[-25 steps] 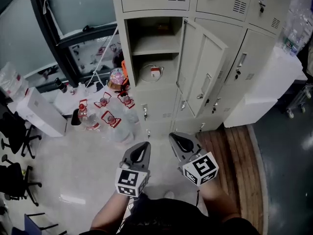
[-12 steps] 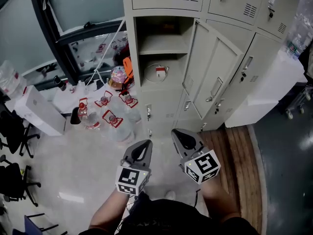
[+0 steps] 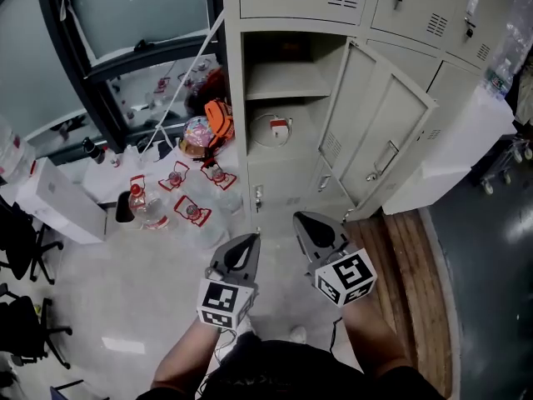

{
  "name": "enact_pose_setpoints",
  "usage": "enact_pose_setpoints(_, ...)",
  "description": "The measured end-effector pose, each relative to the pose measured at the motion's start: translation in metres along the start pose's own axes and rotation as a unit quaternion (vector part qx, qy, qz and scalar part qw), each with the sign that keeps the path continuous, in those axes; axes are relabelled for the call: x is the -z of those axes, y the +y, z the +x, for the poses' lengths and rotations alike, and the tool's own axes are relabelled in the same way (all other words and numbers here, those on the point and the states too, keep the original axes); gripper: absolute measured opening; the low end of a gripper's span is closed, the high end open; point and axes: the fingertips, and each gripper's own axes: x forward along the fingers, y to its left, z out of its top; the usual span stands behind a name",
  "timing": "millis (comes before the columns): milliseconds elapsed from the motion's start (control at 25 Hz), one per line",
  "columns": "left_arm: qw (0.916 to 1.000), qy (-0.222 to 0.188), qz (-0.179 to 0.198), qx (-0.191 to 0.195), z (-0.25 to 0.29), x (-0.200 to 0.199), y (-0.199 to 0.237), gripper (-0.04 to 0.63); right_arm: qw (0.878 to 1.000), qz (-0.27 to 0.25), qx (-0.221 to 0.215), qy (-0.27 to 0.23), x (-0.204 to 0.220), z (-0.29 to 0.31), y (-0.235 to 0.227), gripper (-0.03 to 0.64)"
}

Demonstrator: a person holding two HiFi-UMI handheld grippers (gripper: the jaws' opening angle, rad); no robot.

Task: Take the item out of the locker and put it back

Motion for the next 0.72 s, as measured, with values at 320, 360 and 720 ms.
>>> enact_pose_setpoints(320, 0.9994, 0.003, -0.002, 0.034, 0.009, -0.002, 0.047, 0.003, 0.999, -0.005, 0.036, 0.005, -0.008, 0.05, 0.004, -0.005)
enact_pose_setpoints(360, 0.9993, -0.001, -0.001, 0.037, 0.01, -0.004, 0.053, 0.003, 0.999, -0.005, 0.04, 0.006, -0.008, 0.055, 0.005, -0.005)
enact_pose_setpoints(720, 0.9972, 0.001, 0.011, 0.074, 0.017, -0.007, 0.087, 0.003, 0.997, -0.014, 0.078, 0.005, -0.014, 0.094, 0.006, -0.005)
